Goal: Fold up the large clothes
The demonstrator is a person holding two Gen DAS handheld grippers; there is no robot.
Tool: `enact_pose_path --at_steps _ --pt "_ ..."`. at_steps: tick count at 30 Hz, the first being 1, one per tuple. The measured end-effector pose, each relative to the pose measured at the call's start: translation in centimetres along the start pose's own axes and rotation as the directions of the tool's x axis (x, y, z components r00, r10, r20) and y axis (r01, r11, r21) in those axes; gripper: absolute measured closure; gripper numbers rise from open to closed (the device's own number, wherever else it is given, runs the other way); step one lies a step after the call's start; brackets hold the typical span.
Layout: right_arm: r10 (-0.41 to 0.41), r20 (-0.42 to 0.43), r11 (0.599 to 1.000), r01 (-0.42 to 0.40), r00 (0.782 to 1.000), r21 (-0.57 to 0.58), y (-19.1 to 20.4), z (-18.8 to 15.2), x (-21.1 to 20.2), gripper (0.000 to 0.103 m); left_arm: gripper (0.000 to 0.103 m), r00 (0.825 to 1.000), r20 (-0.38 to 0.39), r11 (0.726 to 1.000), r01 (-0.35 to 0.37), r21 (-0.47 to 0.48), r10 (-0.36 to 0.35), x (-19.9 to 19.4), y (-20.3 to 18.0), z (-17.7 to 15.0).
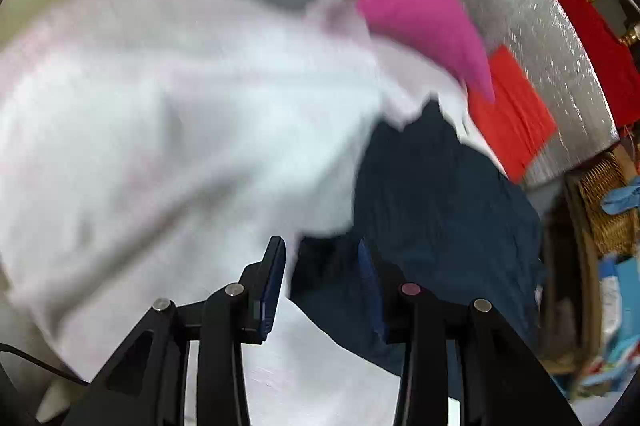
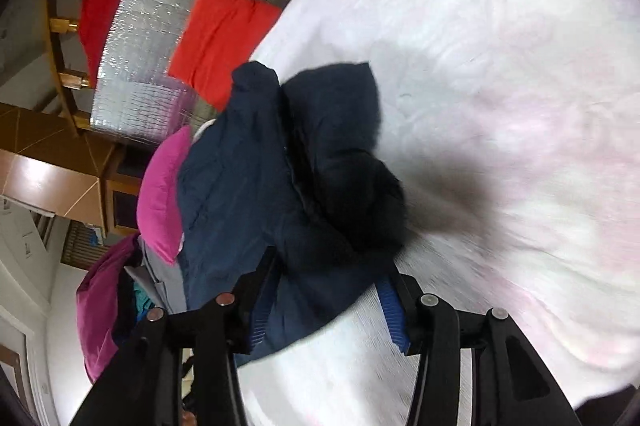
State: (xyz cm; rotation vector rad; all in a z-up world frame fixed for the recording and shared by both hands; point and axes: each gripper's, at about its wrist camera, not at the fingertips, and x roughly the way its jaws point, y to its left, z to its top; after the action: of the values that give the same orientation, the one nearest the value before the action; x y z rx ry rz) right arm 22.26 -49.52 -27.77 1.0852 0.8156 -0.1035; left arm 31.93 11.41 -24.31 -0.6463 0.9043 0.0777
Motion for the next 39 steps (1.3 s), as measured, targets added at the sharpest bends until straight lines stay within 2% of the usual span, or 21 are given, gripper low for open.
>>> enact_pose_path --at_steps 3,5,8,12,14,15,17,19,21,25,26,28,31,34,37,39 --pt "-0.05 0.105 0.994 0.059 0.993 -0.093 1.2 -0.4 -2.7 0.052 0.057 0.984 0.171 0.994 -0.06 0.087 0.044 -2.9 -1.8 -0.3" --pt "-0.038 0.173 0.983 0.068 0.984 -0.171 2.9 -0.6 -3.6 0.052 0.053 0.977 0.211 0.979 -0.064 0.193 0.023 -3.4 -3.9 -1.2" --pt "-0.003 0.196 0.947 0.066 0.981 -0.315 6.5 -1.3 -2.5 0.054 0.053 0.984 0.175 0.947 -0.045 0.318 -0.012 -2.1 -6.7 -2.9" --pt "-0.016 0.104 0.917 0.056 0.994 -0.395 8.9 -2.0 2.0 0.058 0.053 0.995 0.082 0.902 -0.079 0.425 0.048 1.1 -9.0 -5.2" --pt "-0.107 0.044 0.917 0.116 0.993 -0.381 8.6 -1.7 4.8 0.059 0.052 0.99 0.015 0.869 -0.127 0.479 0.137 3.6 -9.6 -6.1" --pt "-0.172 0.008 0.917 0.163 0.985 -0.364 8.0 -1.5 6.5 0.061 0.052 0.988 0.011 0.859 -0.142 0.492 0.157 4.3 -9.8 -6.3" --pt "-0.204 -0.008 0.921 0.189 0.979 -0.342 7.7 -1.3 7.5 0.063 0.049 0.986 0.033 0.848 -0.159 0.505 0.166 4.3 -10.1 -6.3" --pt "-0.218 0.036 0.891 0.214 0.975 -0.401 9.5 -1.4 7.2 0.063 0.048 0.988 0.041 0.856 -0.152 0.495 0.152 4.0 -10.0 -5.6" --pt "-0.196 0.071 0.864 0.206 0.978 -0.459 11.4 -1.4 7.3 0.062 0.048 0.991 0.047 0.877 -0.132 0.462 0.125 3.6 -9.8 -4.8" --pt "-0.13 0.014 0.831 0.117 0.991 -0.544 16.3 -1.1 11.1 0.063 0.048 0.992 0.067 0.904 -0.121 0.41 0.103 3.4 -9.5 -3.3" --pt "-0.113 0.0 0.824 0.094 0.994 -0.559 17.5 -0.9 12.5 0.062 0.047 0.991 0.075 0.906 -0.13 0.404 0.109 4.0 -9.6 -2.2" --pt "-0.092 -0.029 0.815 0.059 0.995 -0.576 19.7 -0.7 15.0 0.062 0.047 0.987 0.098 0.899 -0.159 0.408 0.131 4.2 -10.1 -2.1" --pt "-0.08 -0.087 0.847 0.022 0.993 -0.531 21.5 0.9 19.4 0.062 0.047 0.98 0.121 0.883 -0.194 0.427 0.157 5.1 -10.6 -2.0" --pt "-0.135 -0.087 0.878 0.079 0.987 -0.473 22.2 2.6 24.1 0.062 0.047 0.978 0.127 0.875 -0.203 0.44 0.163 5.6 -10.8 -2.0" --pt "-0.148 -0.109 0.903 0.089 0.983 -0.419 20.9 3.8 26.2 0.062 0.046 0.979 0.123 0.872 -0.199 0.447 0.16 5.7 -11.0 -2.0" --pt "-0.118 -0.109 0.923 0.068 0.987 -0.379 20.3 4.1 25.1 0.062 0.046 0.98 0.121 0.869 -0.197 0.454 0.158 5.7 -11.1 -2.0"
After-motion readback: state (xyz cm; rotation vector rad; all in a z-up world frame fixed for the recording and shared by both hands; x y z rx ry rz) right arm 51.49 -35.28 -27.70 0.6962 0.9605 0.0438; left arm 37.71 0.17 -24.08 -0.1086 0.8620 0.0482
